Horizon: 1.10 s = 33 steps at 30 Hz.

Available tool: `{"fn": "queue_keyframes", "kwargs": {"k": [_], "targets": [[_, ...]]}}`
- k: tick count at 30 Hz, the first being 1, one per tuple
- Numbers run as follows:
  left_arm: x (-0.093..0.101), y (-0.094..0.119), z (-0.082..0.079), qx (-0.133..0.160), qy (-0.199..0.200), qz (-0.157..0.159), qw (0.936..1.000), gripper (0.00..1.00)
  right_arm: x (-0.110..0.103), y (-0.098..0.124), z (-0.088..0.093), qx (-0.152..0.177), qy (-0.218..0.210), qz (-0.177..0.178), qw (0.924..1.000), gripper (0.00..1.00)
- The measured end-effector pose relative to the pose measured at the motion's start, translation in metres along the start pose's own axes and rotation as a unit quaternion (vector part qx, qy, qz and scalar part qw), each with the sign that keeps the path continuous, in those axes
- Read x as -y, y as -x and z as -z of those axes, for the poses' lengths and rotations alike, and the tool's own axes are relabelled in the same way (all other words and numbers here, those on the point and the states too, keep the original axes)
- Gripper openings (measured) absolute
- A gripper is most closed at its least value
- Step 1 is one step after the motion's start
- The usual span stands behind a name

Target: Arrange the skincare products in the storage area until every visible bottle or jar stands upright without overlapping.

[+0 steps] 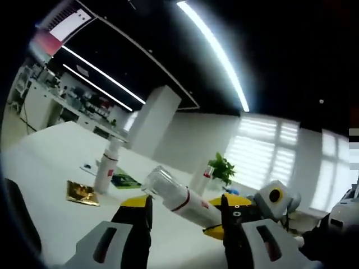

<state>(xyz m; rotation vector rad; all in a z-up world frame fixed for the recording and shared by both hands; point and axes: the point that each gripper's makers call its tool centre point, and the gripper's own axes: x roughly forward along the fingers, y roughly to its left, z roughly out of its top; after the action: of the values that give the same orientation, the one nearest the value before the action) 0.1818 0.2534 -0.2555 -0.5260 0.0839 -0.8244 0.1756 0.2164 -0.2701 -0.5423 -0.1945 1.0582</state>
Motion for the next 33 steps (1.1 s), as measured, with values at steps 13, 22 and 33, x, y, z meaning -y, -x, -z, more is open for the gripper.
{"fn": "queue_keyframes", "kwargs": {"k": [13,22,33], "targets": [[0.008,0.002,-0.010,0.038,0.015,0.022,0.9989,0.25,-0.006,0.000,0.004,-0.001,-0.018,-0.011,0.9998,0.19],[0.024,-0.001,-0.013,0.045,-0.011,0.041,0.9981,0.21,-0.018,0.000,0.009,-0.010,-0.081,-0.036,0.9960,0.19],[0.034,-0.005,-0.006,0.021,-0.039,0.061,0.9972,0.18,-0.014,0.003,0.008,0.005,-0.129,-0.051,0.9904,0.20]]}}
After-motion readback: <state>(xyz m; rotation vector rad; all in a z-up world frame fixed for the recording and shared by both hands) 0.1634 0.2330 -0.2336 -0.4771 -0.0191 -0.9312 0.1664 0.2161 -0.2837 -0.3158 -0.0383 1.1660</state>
